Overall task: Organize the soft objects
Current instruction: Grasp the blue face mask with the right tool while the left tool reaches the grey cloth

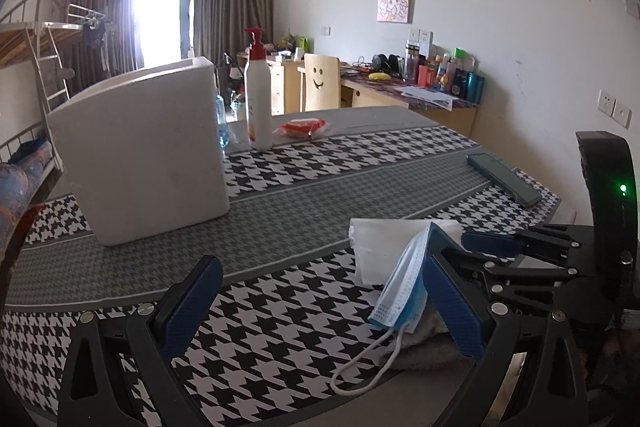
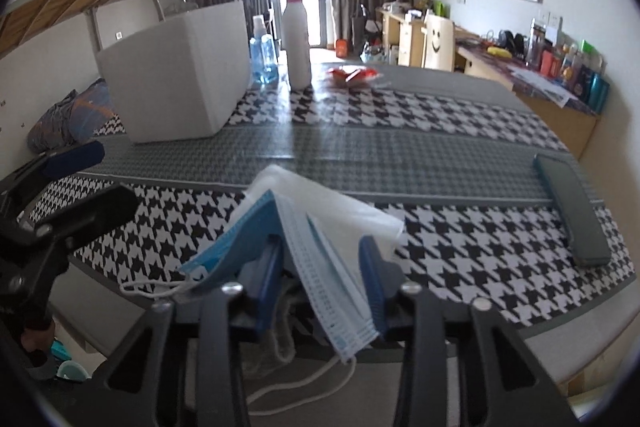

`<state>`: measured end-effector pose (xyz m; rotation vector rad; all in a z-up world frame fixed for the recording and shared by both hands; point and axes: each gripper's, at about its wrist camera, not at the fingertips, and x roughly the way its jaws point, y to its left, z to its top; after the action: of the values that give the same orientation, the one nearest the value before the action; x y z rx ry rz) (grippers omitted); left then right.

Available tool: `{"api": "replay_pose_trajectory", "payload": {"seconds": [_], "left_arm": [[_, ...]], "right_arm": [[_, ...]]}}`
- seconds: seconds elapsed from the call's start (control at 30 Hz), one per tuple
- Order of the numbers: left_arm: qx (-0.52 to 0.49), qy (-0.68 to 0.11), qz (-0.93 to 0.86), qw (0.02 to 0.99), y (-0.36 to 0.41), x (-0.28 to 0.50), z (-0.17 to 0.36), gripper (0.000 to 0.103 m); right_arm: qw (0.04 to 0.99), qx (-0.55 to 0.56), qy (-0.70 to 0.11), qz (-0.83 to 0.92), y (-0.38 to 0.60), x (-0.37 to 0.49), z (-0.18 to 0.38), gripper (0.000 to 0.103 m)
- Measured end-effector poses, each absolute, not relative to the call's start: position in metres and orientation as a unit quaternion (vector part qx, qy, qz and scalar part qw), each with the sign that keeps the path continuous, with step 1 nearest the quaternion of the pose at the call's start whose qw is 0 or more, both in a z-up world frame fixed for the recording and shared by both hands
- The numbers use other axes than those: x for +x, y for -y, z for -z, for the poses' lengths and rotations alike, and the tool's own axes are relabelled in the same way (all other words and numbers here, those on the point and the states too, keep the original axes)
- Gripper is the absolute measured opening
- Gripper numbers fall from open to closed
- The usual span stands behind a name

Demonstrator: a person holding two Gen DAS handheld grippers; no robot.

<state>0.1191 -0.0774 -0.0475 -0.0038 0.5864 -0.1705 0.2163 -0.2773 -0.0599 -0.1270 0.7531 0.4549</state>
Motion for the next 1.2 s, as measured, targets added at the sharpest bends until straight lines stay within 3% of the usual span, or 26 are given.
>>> {"api": "replay_pose_trajectory", "payload": {"seconds": [0.4,1.2], "left_arm": [[0.014,-0.300,0.106,0.948,0.089,0.115,0.055,0.100],[0.050,-0.331,0.164,0.928,0.125,0.116,0.073,0.100]], "right_arm": [[0.895,-0.058,-0.381,-0.224,0.277,0.216,0.068,0.007],[0.926,0.006,-0.341,-0.162,0.329,0.211,0.037,0.006]]}}
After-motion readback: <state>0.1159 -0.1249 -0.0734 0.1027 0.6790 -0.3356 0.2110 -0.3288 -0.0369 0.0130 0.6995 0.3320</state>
